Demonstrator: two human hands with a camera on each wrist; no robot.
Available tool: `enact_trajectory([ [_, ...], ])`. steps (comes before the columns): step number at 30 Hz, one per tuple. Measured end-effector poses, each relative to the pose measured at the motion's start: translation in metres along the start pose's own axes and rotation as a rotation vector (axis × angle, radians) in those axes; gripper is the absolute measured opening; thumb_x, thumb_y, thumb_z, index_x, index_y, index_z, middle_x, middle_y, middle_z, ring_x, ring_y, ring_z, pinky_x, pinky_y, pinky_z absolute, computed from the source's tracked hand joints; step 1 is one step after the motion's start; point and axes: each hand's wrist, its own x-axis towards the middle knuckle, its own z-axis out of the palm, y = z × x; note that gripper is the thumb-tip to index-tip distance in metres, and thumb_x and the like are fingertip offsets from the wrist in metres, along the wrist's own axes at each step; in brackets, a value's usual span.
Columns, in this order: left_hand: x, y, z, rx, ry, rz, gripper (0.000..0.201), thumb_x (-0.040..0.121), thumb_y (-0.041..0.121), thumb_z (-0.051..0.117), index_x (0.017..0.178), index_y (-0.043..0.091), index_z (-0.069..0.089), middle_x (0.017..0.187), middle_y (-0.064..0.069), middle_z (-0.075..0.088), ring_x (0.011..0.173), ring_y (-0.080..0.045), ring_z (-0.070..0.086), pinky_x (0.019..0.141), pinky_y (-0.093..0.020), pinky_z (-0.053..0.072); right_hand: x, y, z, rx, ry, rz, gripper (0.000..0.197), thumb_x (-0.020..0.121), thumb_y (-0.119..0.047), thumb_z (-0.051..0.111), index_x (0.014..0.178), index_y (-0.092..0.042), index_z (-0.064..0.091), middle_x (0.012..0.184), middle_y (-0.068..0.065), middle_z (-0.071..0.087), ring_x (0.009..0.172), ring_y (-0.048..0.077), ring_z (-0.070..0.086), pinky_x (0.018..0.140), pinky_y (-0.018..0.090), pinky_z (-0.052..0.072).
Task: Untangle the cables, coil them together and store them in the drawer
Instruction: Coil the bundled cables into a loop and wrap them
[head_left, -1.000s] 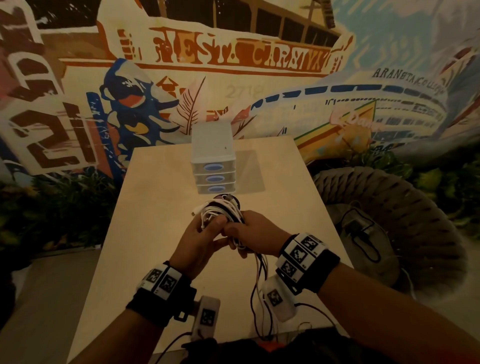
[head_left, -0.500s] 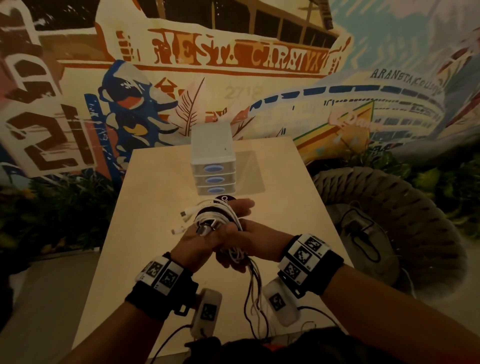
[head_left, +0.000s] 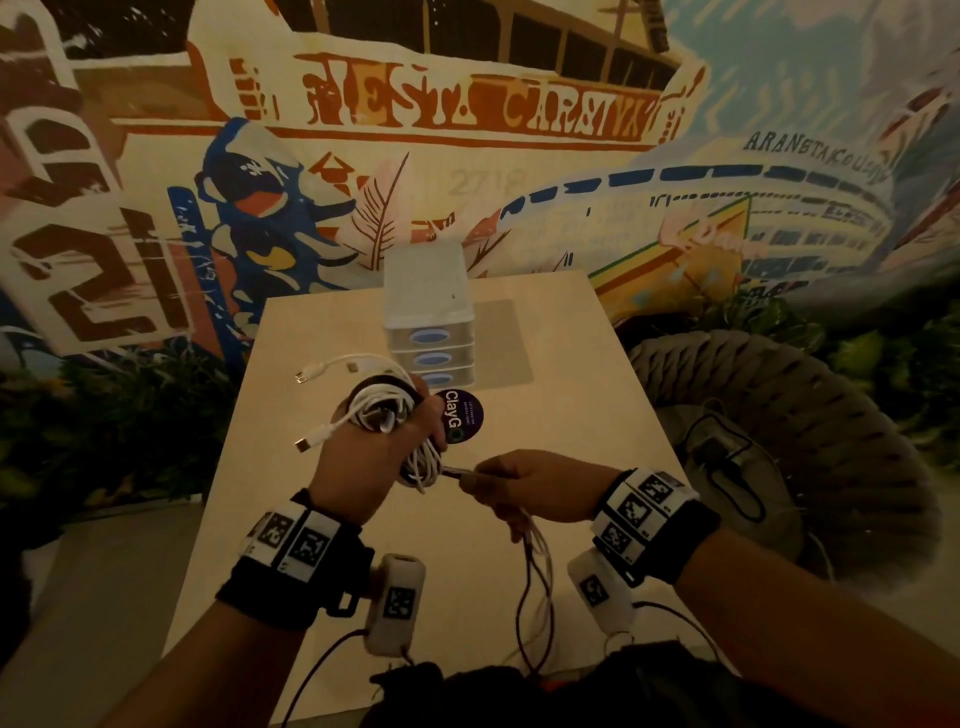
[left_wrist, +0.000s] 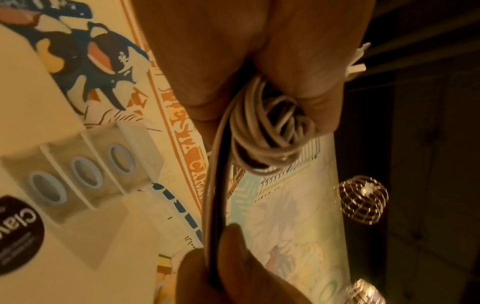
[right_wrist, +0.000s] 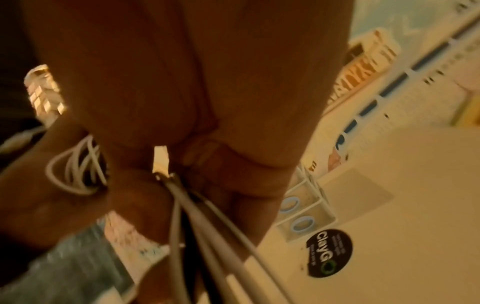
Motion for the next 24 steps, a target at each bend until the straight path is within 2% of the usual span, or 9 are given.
enact_trajectory([
  [4, -0.002, 0.0, -0.004, 0.283, -0.073, 0.06, 0.02, 0.087, 0.01, 0.078, 0.076, 0.011, 0.062, 0.071, 0.0, 0.065, 0.069, -0.02, 0.065, 0.074, -0.026, 0.052, 0.001, 0.022, 0.002, -0.076, 0.016, 0.114, 0.046, 0.102, -0.057, 0.044, 0.08, -0.017, 0.051, 0.066, -0.003, 0.049, 0.054, 0.013, 0.047, 0.059, 0.027, 0.051],
  [7, -0.004, 0.0, -0.011, 0.425, -0.206, 0.113, 0.019, 0.083, 0.011, 0.082, 0.08, 0.021, 0.066, 0.079, 0.006, 0.068, 0.08, -0.015, 0.068, 0.078, -0.026, 0.055, 0.0, 0.038, 0.0, 0.107, -0.037, 0.175, 0.036, 0.106, -0.039, 0.045, 0.078, -0.018, 0.051, 0.059, -0.007, 0.041, 0.049, 0.011, 0.034, 0.051, 0.025, 0.033],
  [9, -0.007, -0.002, -0.012, 0.607, -0.302, 0.081, 0.027, 0.085, 0.016, 0.081, 0.091, 0.04, 0.07, 0.089, 0.011, 0.075, 0.087, -0.009, 0.072, 0.082, -0.031, 0.058, -0.001, 0.035, -0.003, 0.136, -0.044, 0.182, 0.033, 0.107, -0.031, 0.042, 0.079, -0.018, 0.054, 0.057, -0.008, 0.04, 0.048, 0.009, 0.032, 0.05, 0.024, 0.03],
  [10, -0.008, -0.004, -0.01, 0.7, -0.35, 0.039, 0.033, 0.085, 0.016, 0.08, 0.101, 0.043, 0.072, 0.095, 0.01, 0.077, 0.089, -0.008, 0.073, 0.083, -0.033, 0.059, -0.002, 0.031, -0.005, 0.123, -0.03, 0.187, 0.032, 0.107, -0.025, 0.041, 0.08, -0.018, 0.056, 0.057, -0.007, 0.04, 0.048, 0.01, 0.032, 0.05, 0.024, 0.031],
  [13, -0.008, -0.002, -0.004, 0.991, -0.509, 0.043, 0.038, 0.082, 0.018, 0.078, 0.116, 0.035, 0.074, 0.108, 0.009, 0.076, 0.088, -0.009, 0.067, 0.078, -0.02, 0.051, -0.009, 0.016, -0.007, 0.105, 0.029, 0.148, 0.028, 0.101, -0.007, 0.039, 0.083, -0.015, 0.059, 0.06, -0.002, 0.041, 0.049, 0.011, 0.033, 0.049, 0.023, 0.032],
  [15, -0.007, -0.001, -0.001, 1.077, -0.59, 0.056, 0.031, 0.083, 0.024, 0.075, 0.114, 0.031, 0.073, 0.108, 0.007, 0.074, 0.086, -0.011, 0.063, 0.074, -0.022, 0.048, -0.01, 0.013, -0.009, 0.176, 0.076, 0.149, 0.03, 0.103, -0.013, 0.038, 0.081, -0.015, 0.057, 0.059, 0.0, 0.036, 0.05, 0.012, 0.028, 0.05, 0.024, 0.028],
  [17, -0.006, -0.002, 0.001, 1.096, -0.624, 0.011, 0.025, 0.085, 0.028, 0.073, 0.109, 0.033, 0.071, 0.101, 0.009, 0.074, 0.085, -0.012, 0.064, 0.075, -0.03, 0.049, -0.007, 0.013, -0.009, 0.352, 0.083, 0.199, 0.043, 0.106, -0.029, 0.034, 0.073, -0.015, 0.057, 0.057, -0.001, 0.03, 0.05, 0.012, 0.023, 0.052, 0.027, 0.021],
  [19, -0.008, -0.006, 0.006, 1.123, -0.635, -0.053, 0.021, 0.086, 0.031, 0.072, 0.106, 0.036, 0.069, 0.093, 0.012, 0.073, 0.081, -0.009, 0.063, 0.072, -0.029, 0.048, -0.003, 0.013, -0.009, 0.375, 0.062, 0.177, 0.054, 0.107, -0.04, 0.03, 0.069, -0.016, 0.061, 0.057, -0.001, 0.029, 0.05, 0.013, 0.022, 0.053, 0.028, 0.021],
  [24, -0.013, -0.016, 0.014, 1.259, -0.661, -0.128, 0.026, 0.09, 0.037, 0.066, 0.116, 0.035, 0.066, 0.1, 0.008, 0.073, 0.093, -0.015, 0.067, 0.08, -0.03, 0.052, -0.005, -0.001, -0.004, -0.067, 0.034, 0.14, 0.072, 0.098, -0.072, 0.022, 0.076, -0.018, 0.064, 0.059, -0.004, 0.044, 0.051, 0.013, 0.038, 0.058, 0.026, 0.039],
])
